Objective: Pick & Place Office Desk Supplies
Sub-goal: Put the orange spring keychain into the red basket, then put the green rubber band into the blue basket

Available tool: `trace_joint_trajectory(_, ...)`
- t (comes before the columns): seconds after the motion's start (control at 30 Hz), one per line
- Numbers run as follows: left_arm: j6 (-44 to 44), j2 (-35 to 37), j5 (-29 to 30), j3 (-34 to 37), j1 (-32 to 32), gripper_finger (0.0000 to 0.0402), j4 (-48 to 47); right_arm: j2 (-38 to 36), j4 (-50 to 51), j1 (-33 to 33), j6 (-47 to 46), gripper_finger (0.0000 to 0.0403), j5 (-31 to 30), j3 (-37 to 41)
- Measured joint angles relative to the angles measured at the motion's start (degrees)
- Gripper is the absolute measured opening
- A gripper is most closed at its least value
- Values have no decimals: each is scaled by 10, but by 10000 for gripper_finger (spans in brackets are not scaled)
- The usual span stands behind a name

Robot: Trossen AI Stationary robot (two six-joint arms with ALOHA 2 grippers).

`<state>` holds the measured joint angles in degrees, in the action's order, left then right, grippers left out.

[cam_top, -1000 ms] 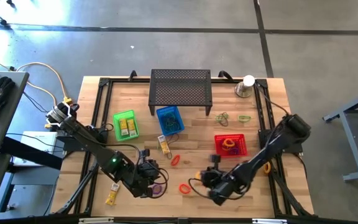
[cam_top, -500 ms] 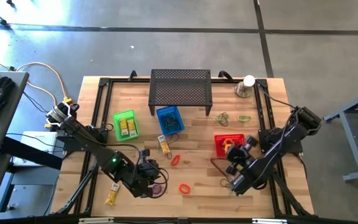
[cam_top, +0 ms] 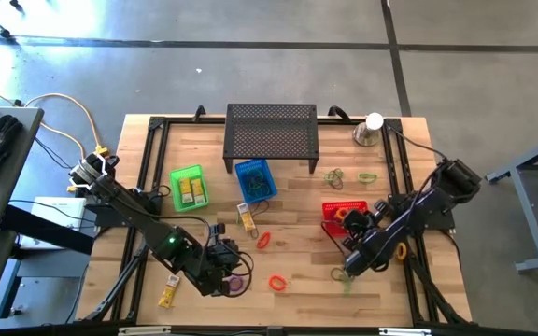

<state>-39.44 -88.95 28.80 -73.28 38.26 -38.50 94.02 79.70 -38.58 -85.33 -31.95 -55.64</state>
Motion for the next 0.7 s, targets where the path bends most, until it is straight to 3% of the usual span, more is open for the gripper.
trace_joint_trajectory(0.33,12,0,0,0,0,123,0,0,-7,23,-15,62,8,10)
trace_joint_trajectory(0.53,12,0,0,0,0,123,0,0,-9,23,-21,124,7,10)
trace_joint_trajectory(0.7,13,0,0,0,0,123,0,0,35,23,-27,178,-32,4)
